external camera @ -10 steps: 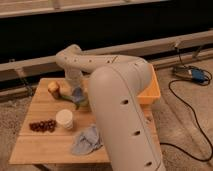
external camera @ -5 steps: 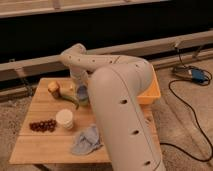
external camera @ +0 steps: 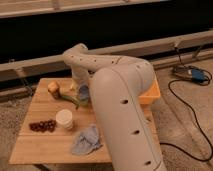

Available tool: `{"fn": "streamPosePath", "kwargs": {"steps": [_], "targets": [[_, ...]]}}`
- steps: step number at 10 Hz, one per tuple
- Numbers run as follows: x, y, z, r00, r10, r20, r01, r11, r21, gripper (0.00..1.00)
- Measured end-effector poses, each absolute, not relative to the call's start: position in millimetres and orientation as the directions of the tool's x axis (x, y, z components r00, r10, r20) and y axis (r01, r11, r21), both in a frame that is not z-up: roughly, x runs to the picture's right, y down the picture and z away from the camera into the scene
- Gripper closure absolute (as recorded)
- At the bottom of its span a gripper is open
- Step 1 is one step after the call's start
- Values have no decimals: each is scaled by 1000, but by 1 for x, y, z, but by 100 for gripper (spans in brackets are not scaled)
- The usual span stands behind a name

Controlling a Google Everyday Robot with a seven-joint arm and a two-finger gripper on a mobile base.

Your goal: Place eraser in plastic cup

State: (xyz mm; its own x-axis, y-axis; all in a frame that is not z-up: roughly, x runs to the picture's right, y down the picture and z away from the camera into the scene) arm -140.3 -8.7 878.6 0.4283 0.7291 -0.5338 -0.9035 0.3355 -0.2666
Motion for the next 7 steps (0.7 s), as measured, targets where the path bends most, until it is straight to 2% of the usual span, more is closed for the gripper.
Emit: {"fn": "streamPosePath", "kwargs": {"steps": [4,7], "targets": [[-147,-12,869,445,737,-508,-893,320,-317,20],[-148,-34,847,457,761,-460,-883,326,-337,20]]}}
